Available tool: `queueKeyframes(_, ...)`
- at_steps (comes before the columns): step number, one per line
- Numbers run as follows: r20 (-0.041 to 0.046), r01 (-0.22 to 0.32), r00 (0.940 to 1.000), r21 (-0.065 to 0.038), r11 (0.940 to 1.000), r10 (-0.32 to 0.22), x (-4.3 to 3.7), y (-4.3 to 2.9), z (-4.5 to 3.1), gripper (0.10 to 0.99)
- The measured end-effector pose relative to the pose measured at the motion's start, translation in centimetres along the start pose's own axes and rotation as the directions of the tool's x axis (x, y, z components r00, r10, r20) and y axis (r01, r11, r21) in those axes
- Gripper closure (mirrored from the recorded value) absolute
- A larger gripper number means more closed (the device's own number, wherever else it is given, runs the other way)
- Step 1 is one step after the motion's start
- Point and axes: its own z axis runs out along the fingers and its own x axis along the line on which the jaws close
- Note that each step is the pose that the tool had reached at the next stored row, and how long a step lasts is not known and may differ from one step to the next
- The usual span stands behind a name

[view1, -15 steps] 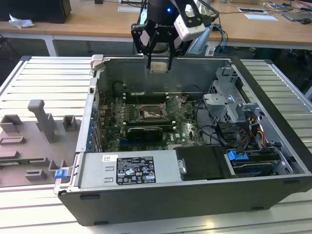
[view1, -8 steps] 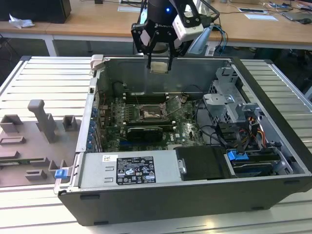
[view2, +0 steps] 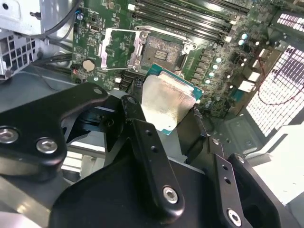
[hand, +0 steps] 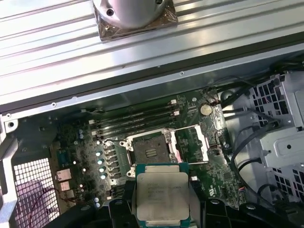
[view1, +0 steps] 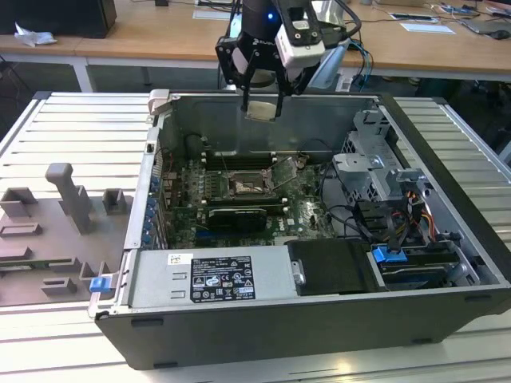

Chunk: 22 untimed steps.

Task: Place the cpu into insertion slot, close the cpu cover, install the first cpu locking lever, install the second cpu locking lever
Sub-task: 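Place the cpu into insertion slot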

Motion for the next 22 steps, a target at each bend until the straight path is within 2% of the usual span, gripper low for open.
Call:
queueKeyframes(6,0.0058,-0.063,0.9980,0.000,0.9980,0.063,0.00,0.00,0.04,0.553)
queueKeyframes(12,0.0127,-0.140,0.9901,0.000,0.9902,0.140,0.00,-0.01,0.09,0.553)
queueKeyframes(16,0.0179,-0.203,0.9790,-0.002,0.9792,0.203,0.01,-0.01,0.14,0.553)
queueKeyframes(19,0.0221,-0.255,0.9667,-0.005,0.9669,0.255,0.01,-0.02,0.17,0.553)
queueKeyframes(21,0.0234,-0.270,0.9626,-0.005,0.9629,0.270,0.01,-0.02,0.18,0.553)
queueKeyframes(22,0.0244,-0.284,0.9586,-0.006,0.9589,0.284,0.01,-0.02,0.19,0.553)
